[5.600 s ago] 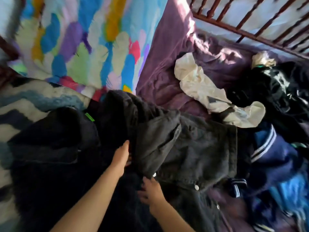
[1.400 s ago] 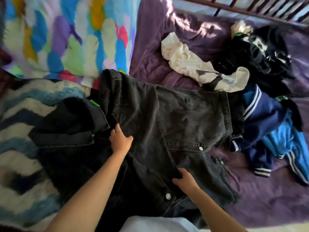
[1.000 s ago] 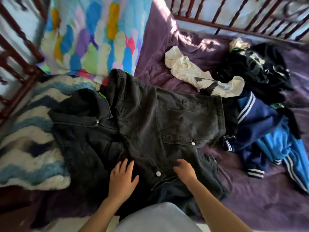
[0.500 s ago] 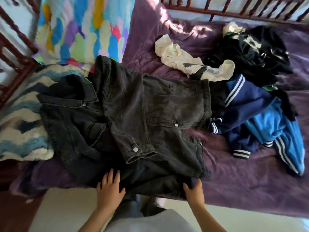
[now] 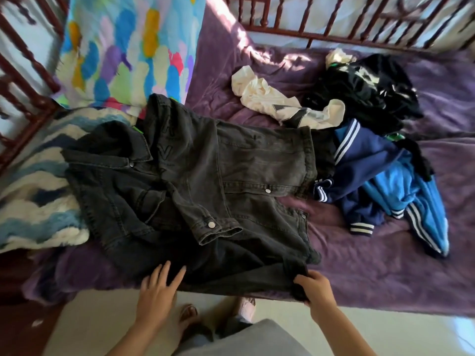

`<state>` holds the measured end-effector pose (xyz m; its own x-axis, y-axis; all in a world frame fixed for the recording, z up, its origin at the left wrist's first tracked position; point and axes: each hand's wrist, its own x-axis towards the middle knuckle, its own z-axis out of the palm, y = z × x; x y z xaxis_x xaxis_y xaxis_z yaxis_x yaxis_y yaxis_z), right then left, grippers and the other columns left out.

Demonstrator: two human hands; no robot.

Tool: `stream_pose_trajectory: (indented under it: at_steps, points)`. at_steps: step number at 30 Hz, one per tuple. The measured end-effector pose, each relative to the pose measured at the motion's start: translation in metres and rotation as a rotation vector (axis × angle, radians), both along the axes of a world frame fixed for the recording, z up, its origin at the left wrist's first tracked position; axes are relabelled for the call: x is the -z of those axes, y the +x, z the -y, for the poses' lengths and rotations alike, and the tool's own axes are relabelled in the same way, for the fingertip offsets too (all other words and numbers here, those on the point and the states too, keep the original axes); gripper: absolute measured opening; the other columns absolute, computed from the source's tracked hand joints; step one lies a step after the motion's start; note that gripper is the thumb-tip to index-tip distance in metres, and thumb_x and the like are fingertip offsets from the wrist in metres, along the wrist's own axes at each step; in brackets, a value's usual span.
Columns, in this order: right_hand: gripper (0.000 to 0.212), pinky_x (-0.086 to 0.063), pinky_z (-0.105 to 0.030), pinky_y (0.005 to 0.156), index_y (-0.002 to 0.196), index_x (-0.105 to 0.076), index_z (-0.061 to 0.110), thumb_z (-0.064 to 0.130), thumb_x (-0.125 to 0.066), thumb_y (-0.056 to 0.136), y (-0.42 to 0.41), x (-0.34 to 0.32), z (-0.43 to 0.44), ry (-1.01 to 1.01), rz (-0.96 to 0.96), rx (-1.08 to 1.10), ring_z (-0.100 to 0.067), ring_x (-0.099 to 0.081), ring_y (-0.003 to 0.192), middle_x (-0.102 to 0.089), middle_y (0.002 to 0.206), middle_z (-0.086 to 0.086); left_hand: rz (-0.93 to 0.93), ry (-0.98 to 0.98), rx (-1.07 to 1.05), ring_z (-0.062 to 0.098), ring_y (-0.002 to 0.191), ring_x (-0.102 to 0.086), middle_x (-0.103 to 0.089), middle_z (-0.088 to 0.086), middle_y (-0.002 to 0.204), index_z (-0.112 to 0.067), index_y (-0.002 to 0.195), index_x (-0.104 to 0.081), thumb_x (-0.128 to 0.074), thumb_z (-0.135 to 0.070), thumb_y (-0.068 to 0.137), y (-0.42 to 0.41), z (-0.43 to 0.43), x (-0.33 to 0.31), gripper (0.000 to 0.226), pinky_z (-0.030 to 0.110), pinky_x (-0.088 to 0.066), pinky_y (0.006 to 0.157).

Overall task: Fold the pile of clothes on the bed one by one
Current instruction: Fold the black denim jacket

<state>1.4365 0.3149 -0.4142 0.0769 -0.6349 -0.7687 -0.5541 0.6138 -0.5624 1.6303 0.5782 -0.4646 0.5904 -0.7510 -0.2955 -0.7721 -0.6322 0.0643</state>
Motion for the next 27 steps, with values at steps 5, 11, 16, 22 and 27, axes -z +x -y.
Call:
stream_pose_trajectory:
  at_steps: [5,11,16,22,27]
  points:
    - [0.012,-0.050,-0.026,0.041,0.075,-0.057,-0.001,-0.012,-0.056,0.080,0.011,-0.075,-0.020,-0.173,0.190,0.054,-0.025,-0.057,0.053,-0.058,0.060,-0.015,-0.066,-0.059,0.079,0.025,0.091,-0.070,-0.073,0.000,0.087,-0.022,0.069,-0.076,-0.096,-0.022,0.034,0.035,-0.012,-0.019,0.040,0.050,-0.053,0.076]
    - [0.025,-0.049,-0.020,0.039,0.087,-0.058,0.011,-0.012,-0.054,0.080,0.064,-0.154,-0.057,-0.334,0.465,0.209,-0.012,-0.062,0.049,-0.059,0.075,-0.010,-0.449,-0.129,0.032,0.002,0.140,-0.021,-0.038,-0.015,0.146,-0.026,0.132,-0.053,-0.042,-0.035,0.099,0.055,-0.044,-0.039,0.036,0.017,-0.016,0.110]
    - [0.047,-0.055,-0.022,0.051,0.093,-0.060,0.028,-0.015,-0.051,0.077,0.099,-0.215,-0.086,-0.469,0.680,0.103,-0.012,-0.064,0.077,-0.066,0.097,0.002,-0.657,-0.136,-0.103,0.013,0.114,-0.056,-0.061,-0.001,0.125,-0.022,0.121,-0.063,-0.050,-0.030,0.095,0.079,-0.089,-0.092,0.029,0.019,-0.037,0.083]
    - [0.043,-0.054,-0.020,0.055,0.068,-0.070,0.017,-0.018,-0.046,0.073,0.140,-0.274,-0.101,-0.553,0.864,0.019,-0.007,-0.065,0.063,-0.072,0.071,0.008,-0.853,-0.250,-0.160,0.010,0.049,-0.033,-0.035,-0.003,0.053,-0.016,0.057,-0.042,-0.057,-0.023,0.093,0.093,-0.111,-0.152,0.039,0.026,-0.021,0.058]
    - [0.044,-0.054,-0.022,0.057,0.049,-0.062,0.017,-0.015,-0.045,0.076,0.167,-0.318,-0.100,-0.630,0.985,-0.003,-0.006,-0.061,0.052,-0.063,0.052,0.007,-0.825,-0.321,-0.155,0.011,0.049,-0.030,-0.030,-0.005,0.050,-0.021,0.055,-0.034,-0.057,-0.028,0.093,0.096,-0.105,-0.177,0.045,0.027,-0.022,0.060]
